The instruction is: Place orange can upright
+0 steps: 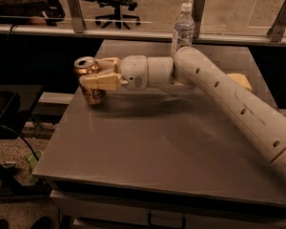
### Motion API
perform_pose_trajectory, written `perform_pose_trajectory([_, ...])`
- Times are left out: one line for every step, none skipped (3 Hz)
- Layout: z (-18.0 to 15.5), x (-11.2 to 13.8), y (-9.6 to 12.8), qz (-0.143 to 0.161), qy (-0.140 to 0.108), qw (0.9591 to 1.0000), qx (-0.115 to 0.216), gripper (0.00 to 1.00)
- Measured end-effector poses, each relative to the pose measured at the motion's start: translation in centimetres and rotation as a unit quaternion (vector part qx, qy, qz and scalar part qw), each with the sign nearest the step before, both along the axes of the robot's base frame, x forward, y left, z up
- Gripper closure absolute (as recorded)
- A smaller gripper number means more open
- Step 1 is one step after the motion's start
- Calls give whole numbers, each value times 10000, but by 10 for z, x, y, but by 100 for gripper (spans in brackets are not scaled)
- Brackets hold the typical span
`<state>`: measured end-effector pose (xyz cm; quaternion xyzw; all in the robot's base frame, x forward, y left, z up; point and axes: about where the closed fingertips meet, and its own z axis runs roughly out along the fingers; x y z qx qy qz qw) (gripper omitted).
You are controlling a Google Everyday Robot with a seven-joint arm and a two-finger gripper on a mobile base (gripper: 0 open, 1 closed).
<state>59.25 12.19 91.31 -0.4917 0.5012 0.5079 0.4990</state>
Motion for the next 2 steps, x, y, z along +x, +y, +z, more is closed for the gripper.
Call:
perform_pose_trajectory([-7,-1,1,18,19,10000,2,31])
perform_pose_trajectory([-10,-1,1,15,35,10000,-31,8])
